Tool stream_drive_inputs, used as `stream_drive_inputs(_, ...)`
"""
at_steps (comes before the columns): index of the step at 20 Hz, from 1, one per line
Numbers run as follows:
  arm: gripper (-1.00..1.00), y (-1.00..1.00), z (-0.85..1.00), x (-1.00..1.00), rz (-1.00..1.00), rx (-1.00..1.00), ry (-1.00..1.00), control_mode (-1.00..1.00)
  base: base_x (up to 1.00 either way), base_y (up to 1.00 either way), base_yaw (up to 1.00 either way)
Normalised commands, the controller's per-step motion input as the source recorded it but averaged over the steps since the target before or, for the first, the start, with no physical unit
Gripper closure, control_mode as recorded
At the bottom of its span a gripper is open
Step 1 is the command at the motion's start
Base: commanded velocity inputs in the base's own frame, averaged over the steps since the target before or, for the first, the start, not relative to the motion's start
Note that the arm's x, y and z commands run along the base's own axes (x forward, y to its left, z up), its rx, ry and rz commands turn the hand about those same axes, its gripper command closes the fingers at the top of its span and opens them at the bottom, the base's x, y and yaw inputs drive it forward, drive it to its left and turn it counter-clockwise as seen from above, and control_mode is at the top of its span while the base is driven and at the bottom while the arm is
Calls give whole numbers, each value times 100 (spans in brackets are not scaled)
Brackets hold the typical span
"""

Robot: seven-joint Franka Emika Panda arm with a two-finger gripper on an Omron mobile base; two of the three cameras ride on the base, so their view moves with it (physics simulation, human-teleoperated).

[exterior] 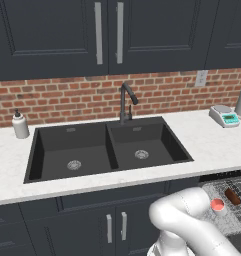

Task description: Pick up the cup and bowl from the counter, place them in the dishwasher, and close the dishwasher door.

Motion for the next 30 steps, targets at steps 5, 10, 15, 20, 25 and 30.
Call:
stream_drive_inputs(5, -100, 0, -30, -63, 5, 16, -34, -100, 0, 0, 0)
stream_drive_inputs(10, -100, -1, -36, -4, 1, 17, -15, -100, 0, 0, 0)
stream_drive_inputs(15, -100, -3, -43, -11, -1, 7, -15, -100, 0, 0, 0)
stream_drive_inputs(20, -100, -3, -19, -36, -14, 0, -21, -100, 0, 0, 0)
stream_drive_inputs(25, -100, -5, -30, -23, -24, 0, -13, -100, 0, 0, 0)
stream_drive_inputs(30, -100, -21, -17, -12, -12, 1, 0, -100, 0, 0, 0)
